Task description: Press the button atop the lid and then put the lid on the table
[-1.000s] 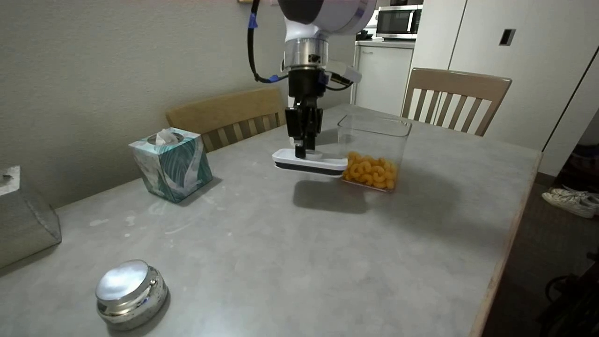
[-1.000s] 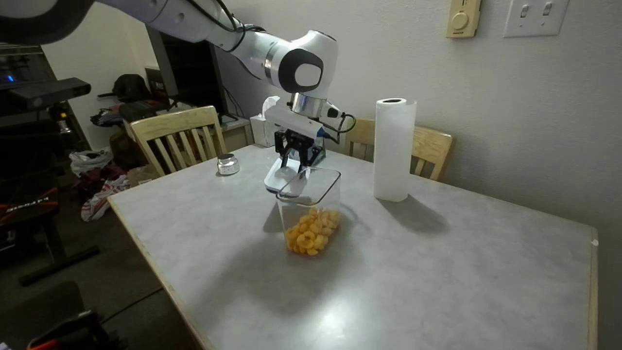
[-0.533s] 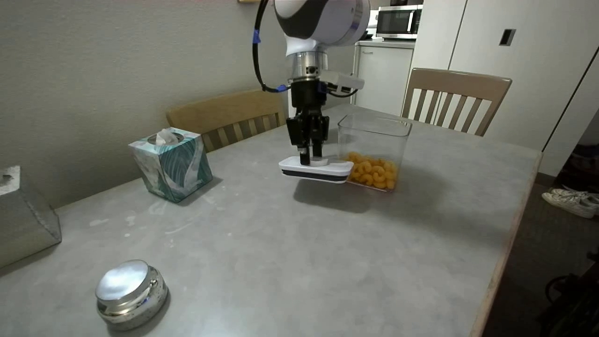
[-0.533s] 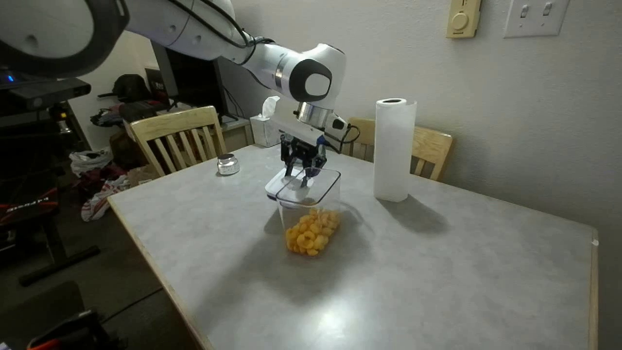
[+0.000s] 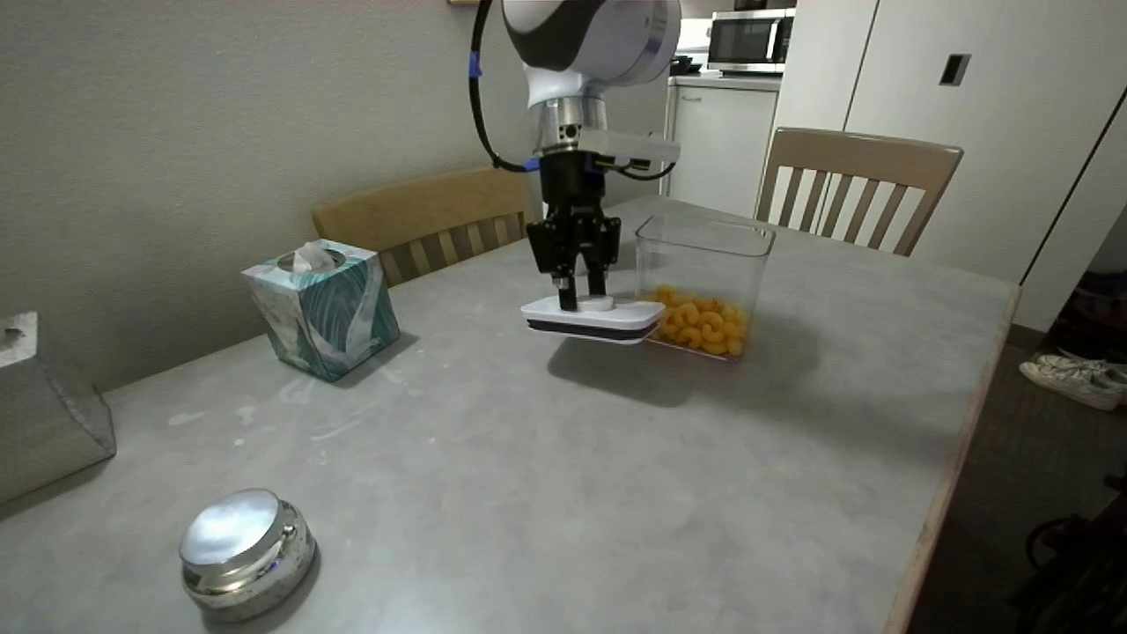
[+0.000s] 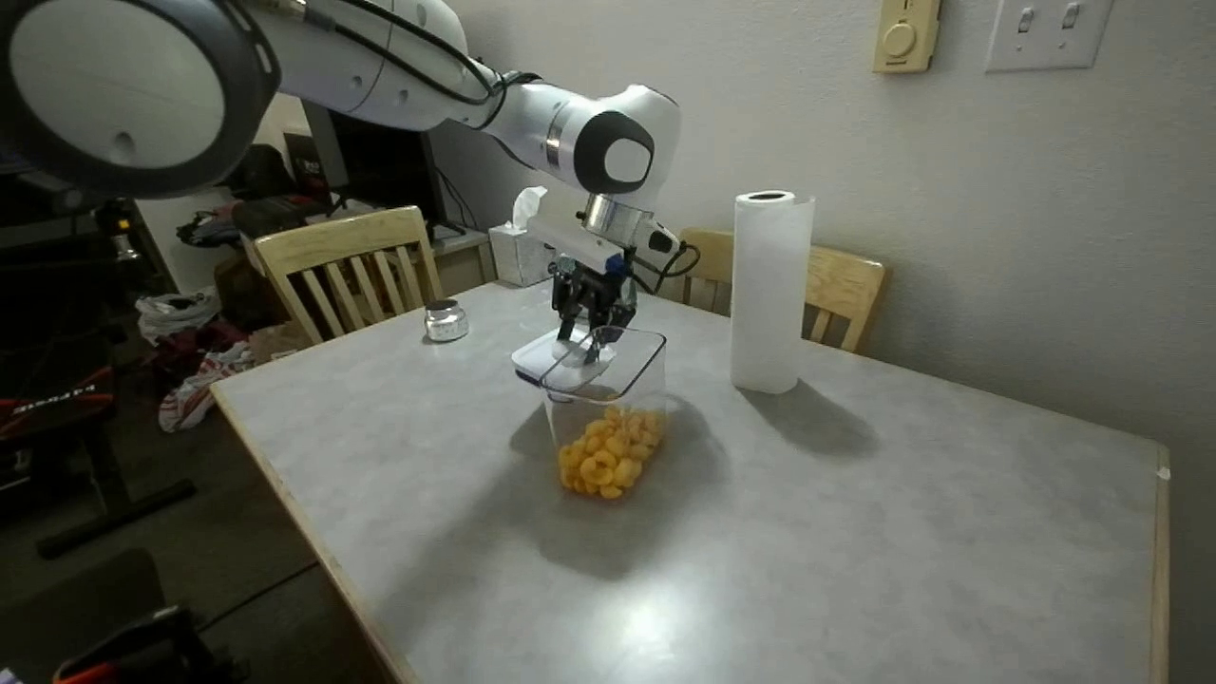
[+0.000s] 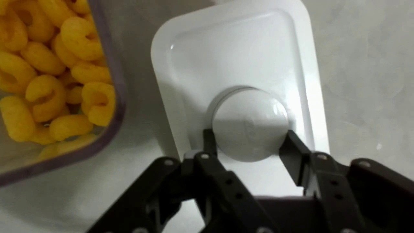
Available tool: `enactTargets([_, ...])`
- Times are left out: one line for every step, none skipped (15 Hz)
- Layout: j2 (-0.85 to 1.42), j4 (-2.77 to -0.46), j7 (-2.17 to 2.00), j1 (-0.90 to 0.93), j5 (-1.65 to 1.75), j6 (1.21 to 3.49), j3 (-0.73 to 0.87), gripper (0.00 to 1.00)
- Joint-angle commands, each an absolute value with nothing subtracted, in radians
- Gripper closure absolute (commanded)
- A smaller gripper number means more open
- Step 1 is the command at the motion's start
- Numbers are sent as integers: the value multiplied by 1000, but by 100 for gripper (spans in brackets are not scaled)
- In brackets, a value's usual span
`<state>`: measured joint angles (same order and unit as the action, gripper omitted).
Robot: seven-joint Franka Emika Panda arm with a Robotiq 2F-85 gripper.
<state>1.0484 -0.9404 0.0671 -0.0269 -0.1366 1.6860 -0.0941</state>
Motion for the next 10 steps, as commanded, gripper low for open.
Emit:
enactTargets([1095,-837,68,-17,-135,1621,-89,35])
enactTargets([1101,-827,75,-17,-135,1617,-91,22])
enactTargets([1106,-816,77,-16,-135,1611,-91,16])
enactTargets([1110,-805,81,-15,-135,1603,-92,9])
enactTargets([1116,-790,83,-15,-136,1594,-93,2])
enactTargets([1118,-786,86,-17,-133,1596,-98,1])
enactTargets([1120,-780,89,-18,-134,1593,-99,0])
enactTargets([1118,-779,94,-20,-134,1598,-99,0])
enactTargets([1116,-779,103,-22,-134,1604,-100,0])
enactTargets([1110,-781,110,-24,-131,1609,-97,0])
